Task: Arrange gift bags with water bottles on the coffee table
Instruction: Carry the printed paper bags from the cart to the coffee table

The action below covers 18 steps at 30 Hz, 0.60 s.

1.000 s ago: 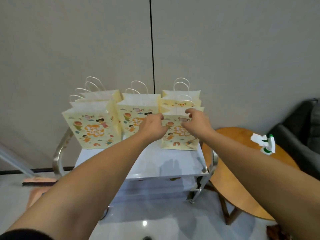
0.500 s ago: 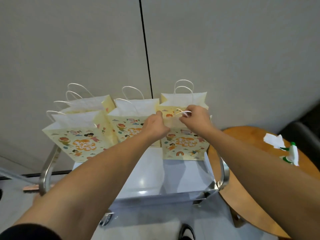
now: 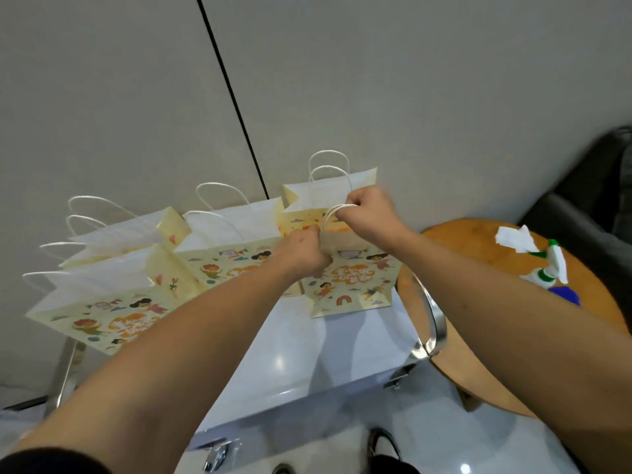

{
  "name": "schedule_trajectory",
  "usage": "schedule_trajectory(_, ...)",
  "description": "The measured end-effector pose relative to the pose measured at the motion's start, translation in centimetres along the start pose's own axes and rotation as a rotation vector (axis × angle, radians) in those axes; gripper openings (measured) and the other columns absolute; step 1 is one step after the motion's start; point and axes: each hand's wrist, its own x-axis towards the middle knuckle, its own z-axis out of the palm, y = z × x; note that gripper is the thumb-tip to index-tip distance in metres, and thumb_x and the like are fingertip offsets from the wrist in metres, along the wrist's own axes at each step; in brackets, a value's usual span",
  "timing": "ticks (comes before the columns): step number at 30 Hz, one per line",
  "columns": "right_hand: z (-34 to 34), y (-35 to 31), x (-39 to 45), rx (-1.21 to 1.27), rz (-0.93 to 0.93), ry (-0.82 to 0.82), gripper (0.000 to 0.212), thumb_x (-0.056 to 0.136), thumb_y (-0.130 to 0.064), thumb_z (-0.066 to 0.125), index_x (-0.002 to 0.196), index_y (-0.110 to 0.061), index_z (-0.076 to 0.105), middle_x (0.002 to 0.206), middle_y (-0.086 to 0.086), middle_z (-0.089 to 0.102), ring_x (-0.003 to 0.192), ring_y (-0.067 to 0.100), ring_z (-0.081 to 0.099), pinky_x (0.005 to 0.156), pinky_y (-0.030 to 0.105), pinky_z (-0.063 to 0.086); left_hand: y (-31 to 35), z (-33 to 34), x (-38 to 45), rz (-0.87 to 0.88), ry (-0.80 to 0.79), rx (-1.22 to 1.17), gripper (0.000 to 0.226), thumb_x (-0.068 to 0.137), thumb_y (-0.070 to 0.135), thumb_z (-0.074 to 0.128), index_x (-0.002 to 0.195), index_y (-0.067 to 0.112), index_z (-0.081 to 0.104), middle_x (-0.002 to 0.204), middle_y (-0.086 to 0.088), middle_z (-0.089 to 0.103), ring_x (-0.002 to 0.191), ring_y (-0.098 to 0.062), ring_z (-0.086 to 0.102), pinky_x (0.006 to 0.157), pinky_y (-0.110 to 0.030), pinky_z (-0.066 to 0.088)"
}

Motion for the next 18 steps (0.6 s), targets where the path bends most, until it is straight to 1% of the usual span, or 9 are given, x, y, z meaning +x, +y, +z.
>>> schedule_trajectory(3, 0.0, -1.6, -1.6, -0.066, -0.006, 0.069, 0.028, 0.072, -0.007, 0.067, 0.052, -0.013, 0.049, 0.054, -0.001, 0.041, 0.055, 0.014, 0.038, 0.053, 0.028, 0.031, -0.7, -0.7, -1.0, 0.069, -0.017, -0.011, 0.031, 0.088, 0.036, 0.067, 0.111, 0.019, 0.053, 0.101, -0.003, 0.058, 0.083, -0.023, 0.057, 0.054, -0.032, 0.043)
schedule_trajectory(5, 0.4, -2.7, -3.1, -0.1, -0.014, 0.116, 0.025, 0.07, -0.002, 0.065, 0.053, -0.01, 0.049, 0.056, 0.002, 0.038, 0.056, 0.014, 0.034, 0.051, 0.028, 0.027, -1.5, -0.9, -2.0, 0.135, -0.007, -0.007, 0.034, 0.093, 0.047, 0.062, 0.108, 0.019, 0.051, 0.101, -0.003, 0.056, 0.085, -0.023, 0.056, 0.054, -0.033, 0.041)
schedule_trajectory(7, 1.0, -4.0, -5.0, -0.113, -0.006, 0.176, 0.027, 0.069, 0.001, 0.063, 0.052, -0.011, 0.046, 0.057, 0.004, 0.037, 0.056, 0.015, 0.031, 0.05, 0.029, 0.025, -2.5, -1.3, -2.9, 0.225, 0.012, 0.002, 0.048, 0.095, 0.061, 0.053, 0.115, 0.017, 0.054, 0.11, -0.007, 0.06, 0.094, -0.026, 0.057, 0.066, -0.036, 0.044)
schedule_trajectory(9, 1.1, -5.5, -7.0, -0.133, 0.007, 0.241, 0.021, 0.068, 0.0, 0.063, 0.055, -0.007, 0.049, 0.057, 0.005, 0.039, 0.057, 0.016, 0.033, 0.051, 0.029, 0.027, -3.6, -2.0, -3.9, 0.289, 0.05, -0.029, 0.065, 0.094, 0.07, 0.045, 0.131, 0.017, 0.053, 0.124, -0.01, 0.062, 0.11, -0.03, 0.058, 0.079, -0.038, 0.046)
schedule_trajectory(10, 0.9, -6.0, -8.0, -0.143, 0.014, 0.276, 0.018, 0.068, -0.001, 0.063, 0.056, -0.004, 0.05, 0.055, 0.005, 0.04, 0.055, 0.016, 0.034, 0.051, 0.029, 0.029, -3.9, -2.5, -4.5, 0.314, 0.068, -0.053, 0.07, 0.093, 0.072, 0.042, 0.137, 0.018, 0.051, 0.129, -0.01, 0.062, 0.116, -0.031, 0.057, 0.083, -0.038, 0.045)
schedule_trajectory(12, 0.2, -6.9, -10.3, -0.166, 0.044, 0.343, 0.023, 0.069, 0.0, 0.061, 0.054, -0.009, 0.047, 0.049, 0.0, 0.039, 0.051, 0.016, 0.035, 0.049, 0.026, 0.029, -4.0, -3.3, -5.6, 0.351, 0.06, -0.102, 0.075, 0.09, 0.075, 0.044, 0.143, 0.023, 0.048, 0.136, -0.008, 0.06, 0.124, -0.031, 0.055, 0.091, -0.04, 0.045)
schedule_trajectory(15, -1.4, -7.5, -13.9, -0.186, 0.073, 0.441, 0.027, 0.072, 0.0, 0.06, 0.053, -0.014, 0.046, 0.052, 0.0, 0.04, 0.054, 0.016, 0.036, 0.049, 0.027, 0.028, -2.7, -3.5, -7.5, 0.431, 0.014, -0.148, 0.074, 0.084, 0.077, 0.052, 0.139, 0.027, 0.052, 0.135, -0.003, 0.061, 0.122, -0.03, 0.056, 0.097, -0.041, 0.046)
schedule_trajectory(17, -2.4, -7.4, -17.6, -0.224, 0.14, 0.521, 0.028, 0.073, 0.0, 0.061, 0.052, -0.013, 0.047, 0.053, 0.002, 0.041, 0.054, 0.016, 0.037, 0.05, 0.028, 0.029, -1.1, -2.8, -9.7, 0.534, -0.035, -0.103, 0.076, 0.08, 0.082, 0.051, 0.134, 0.029, 0.056, 0.137, 0.0, 0.059, 0.122, -0.029, 0.055, 0.096, -0.04, 0.045)
schedule_trajectory(18, -2.7, -7.1, -18.4, -0.21, 0.161, 0.534, 0.029, 0.073, 0.0, 0.063, 0.051, -0.013, 0.047, 0.053, 0.003, 0.042, 0.054, 0.016, 0.037, 0.051, 0.029, 0.03, -0.6, -2.4, -10.2, 0.554, -0.061, -0.095, 0.077, 0.079, 0.084, 0.049, 0.133, 0.03, 0.057, 0.138, -0.001, 0.058, 0.122, -0.028, 0.056, 0.095, -0.04, 0.046)
